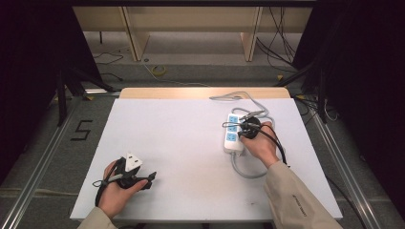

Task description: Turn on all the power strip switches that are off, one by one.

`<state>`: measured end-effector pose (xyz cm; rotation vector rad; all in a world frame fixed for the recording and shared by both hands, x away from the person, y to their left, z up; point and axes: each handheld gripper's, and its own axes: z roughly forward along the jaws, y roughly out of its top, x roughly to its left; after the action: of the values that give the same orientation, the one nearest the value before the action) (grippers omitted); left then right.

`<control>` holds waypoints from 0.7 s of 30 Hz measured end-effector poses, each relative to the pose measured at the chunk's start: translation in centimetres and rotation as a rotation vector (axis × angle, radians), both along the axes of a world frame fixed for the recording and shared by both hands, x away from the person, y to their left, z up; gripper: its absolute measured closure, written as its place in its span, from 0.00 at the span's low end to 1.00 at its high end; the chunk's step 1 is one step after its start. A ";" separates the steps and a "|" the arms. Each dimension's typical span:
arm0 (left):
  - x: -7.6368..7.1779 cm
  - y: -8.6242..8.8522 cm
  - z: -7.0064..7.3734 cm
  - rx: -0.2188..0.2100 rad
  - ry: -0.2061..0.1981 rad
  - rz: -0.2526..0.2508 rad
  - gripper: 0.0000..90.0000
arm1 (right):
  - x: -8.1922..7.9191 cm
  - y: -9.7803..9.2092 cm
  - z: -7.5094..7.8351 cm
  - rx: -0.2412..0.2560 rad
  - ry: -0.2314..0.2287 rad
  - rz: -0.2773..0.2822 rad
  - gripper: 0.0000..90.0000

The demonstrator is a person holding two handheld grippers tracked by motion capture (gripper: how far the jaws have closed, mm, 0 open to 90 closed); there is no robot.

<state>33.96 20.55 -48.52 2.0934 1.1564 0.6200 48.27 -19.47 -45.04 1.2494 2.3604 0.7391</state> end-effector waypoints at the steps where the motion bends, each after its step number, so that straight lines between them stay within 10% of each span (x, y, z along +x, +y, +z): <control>1: 0.0 0.0 0.0 0.002 0.003 -0.001 0.23 | 0.0 0.0 0.0 -0.003 -0.001 0.001 1.00; 21: 0.0 0.0 0.0 0.004 0.002 -0.012 0.23 | 2.0 -0.2 1.6 0.019 -0.003 -0.026 1.00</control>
<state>34.01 20.54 -48.55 2.1030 1.1444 0.6152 50.22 -19.63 -43.42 1.2835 2.3349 0.7564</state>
